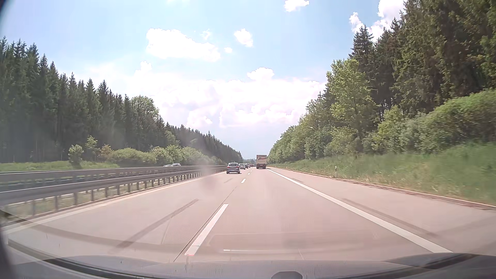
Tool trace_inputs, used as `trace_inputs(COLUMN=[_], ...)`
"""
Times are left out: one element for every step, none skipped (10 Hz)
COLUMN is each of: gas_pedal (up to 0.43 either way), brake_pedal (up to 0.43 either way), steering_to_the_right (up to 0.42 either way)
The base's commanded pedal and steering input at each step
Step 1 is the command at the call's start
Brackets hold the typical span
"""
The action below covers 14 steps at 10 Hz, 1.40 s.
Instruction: Follow the waypoints while adhering to traffic rules and regulations
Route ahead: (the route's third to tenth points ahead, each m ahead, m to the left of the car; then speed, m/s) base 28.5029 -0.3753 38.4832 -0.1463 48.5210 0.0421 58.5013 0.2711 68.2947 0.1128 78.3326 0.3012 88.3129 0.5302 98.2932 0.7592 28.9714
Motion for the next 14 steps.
trace_inputs(gas_pedal=[0.000,0.000,0.000,0.000,0.000,0.008,0.240,0.240,0.331,0.358,0.358,0.358,0.350,0.350], brake_pedal=[0.171,0.073,0.000,0.000,0.000,0.000,0.000,0.000,0.000,0.000,0.000,0.000,0.000,0.000], steering_to_the_right=[-0.005,-0.006,-0.005,-0.006,-0.005,-0.005,-0.006,-0.006,-0.005,-0.005,-0.007,-0.008,-0.007,-0.007])
